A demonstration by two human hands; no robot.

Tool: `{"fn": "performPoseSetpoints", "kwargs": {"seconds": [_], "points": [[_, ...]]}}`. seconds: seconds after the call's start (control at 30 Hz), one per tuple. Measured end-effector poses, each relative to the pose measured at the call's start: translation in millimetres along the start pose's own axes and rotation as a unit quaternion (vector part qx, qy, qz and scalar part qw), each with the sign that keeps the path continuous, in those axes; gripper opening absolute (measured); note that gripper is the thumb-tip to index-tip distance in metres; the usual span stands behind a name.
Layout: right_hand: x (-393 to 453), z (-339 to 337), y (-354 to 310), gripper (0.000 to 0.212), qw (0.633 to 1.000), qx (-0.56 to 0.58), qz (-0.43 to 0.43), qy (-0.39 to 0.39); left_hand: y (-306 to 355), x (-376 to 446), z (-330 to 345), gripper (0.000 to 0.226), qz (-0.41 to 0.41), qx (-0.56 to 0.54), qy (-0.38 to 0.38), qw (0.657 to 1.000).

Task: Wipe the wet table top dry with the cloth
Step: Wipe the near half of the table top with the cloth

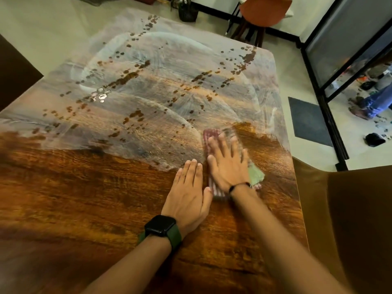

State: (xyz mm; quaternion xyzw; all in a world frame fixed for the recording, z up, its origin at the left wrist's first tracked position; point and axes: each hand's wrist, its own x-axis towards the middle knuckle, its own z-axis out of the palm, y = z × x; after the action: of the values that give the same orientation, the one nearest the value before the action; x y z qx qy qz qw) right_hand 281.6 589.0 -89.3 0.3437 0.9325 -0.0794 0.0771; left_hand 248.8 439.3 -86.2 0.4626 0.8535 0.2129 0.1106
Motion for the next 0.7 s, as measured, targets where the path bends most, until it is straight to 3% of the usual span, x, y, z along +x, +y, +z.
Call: {"fn": "performPoseSetpoints", "kwargs": {"seconds": [0.1, 0.17, 0.37, 0.5, 0.57, 0.7], "points": [[-77, 17, -30, 0.063, 0.986, -0.014, -0.166, -0.009, -12, -5, -16, 0.082, -0.017, -0.017, 0.005, 1.0], [-83, 17, -22, 0.061, 0.983, 0.006, -0.182, -0.015, -35, -9, -29, 0.082, -0.018, 0.02, 0.01, 1.0], [28, -9, 19, 0.064, 0.999, 0.031, 0.017, 0.018, -104, -32, -55, 0.099, -0.07, 0.073, -0.004, 0.995], [42, -8, 4, 0.05, 0.998, 0.035, 0.05, 0.0, -101, -28, -50, 0.089, -0.043, 0.071, -0.013, 0.996], [16, -1, -26, 0.056, 1.0, 0.01, 0.0, -0.004, -101, -28, -49, 0.093, -0.033, 0.066, -0.02, 0.997], [-63, 18, -84, 0.06, 0.982, -0.007, -0.189, -0.015, -103, -29, -51, 0.097, -0.021, 0.056, -0.034, 0.998]]}}
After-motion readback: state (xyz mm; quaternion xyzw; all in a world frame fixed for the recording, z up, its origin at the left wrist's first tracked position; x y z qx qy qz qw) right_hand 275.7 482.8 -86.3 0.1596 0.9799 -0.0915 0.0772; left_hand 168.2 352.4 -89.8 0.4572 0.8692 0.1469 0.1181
